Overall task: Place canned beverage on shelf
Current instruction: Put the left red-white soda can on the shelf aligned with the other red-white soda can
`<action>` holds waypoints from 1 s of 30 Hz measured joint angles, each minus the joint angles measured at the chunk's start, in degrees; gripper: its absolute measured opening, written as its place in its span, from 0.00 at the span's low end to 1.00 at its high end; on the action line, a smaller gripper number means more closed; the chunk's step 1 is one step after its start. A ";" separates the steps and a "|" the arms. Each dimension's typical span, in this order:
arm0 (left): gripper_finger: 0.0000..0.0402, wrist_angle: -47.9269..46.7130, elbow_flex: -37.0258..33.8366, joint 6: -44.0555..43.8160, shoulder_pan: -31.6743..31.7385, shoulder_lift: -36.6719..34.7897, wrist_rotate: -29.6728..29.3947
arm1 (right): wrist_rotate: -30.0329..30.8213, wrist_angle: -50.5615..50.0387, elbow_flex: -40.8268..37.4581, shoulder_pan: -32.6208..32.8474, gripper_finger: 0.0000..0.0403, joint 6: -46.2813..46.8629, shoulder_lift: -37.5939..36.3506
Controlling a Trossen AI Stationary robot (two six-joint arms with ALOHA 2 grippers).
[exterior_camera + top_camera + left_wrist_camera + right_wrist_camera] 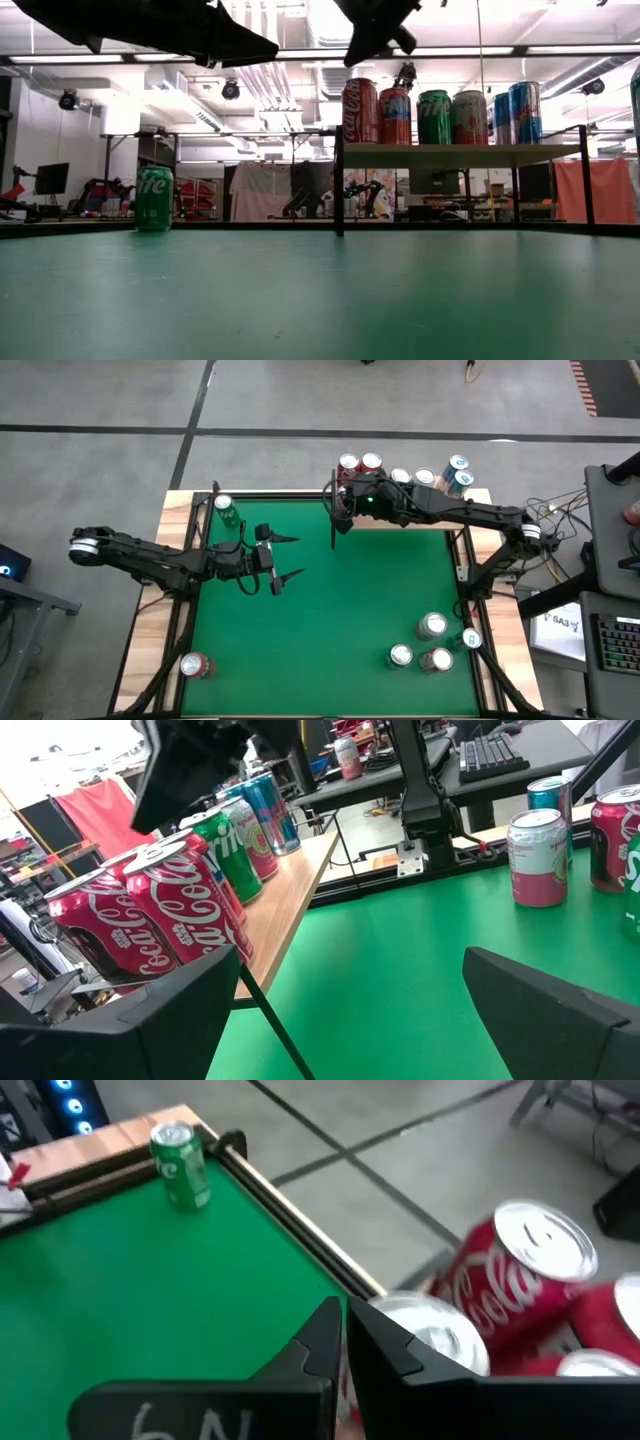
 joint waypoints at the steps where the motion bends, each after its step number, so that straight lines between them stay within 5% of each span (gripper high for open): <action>1: 0.92 0.00 0.00 0.02 0.00 0.00 0.00 | 0.01 1.46 0.00 0.00 0.03 -0.51 0.46; 9: 0.92 0.02 0.00 0.02 0.00 0.00 0.00 | 5.95 2.99 0.00 -0.41 0.03 -1.74 2.23; 30: 0.92 0.02 0.00 0.39 0.00 0.00 0.00 | 5.49 0.23 0.00 -0.20 0.03 -0.34 3.31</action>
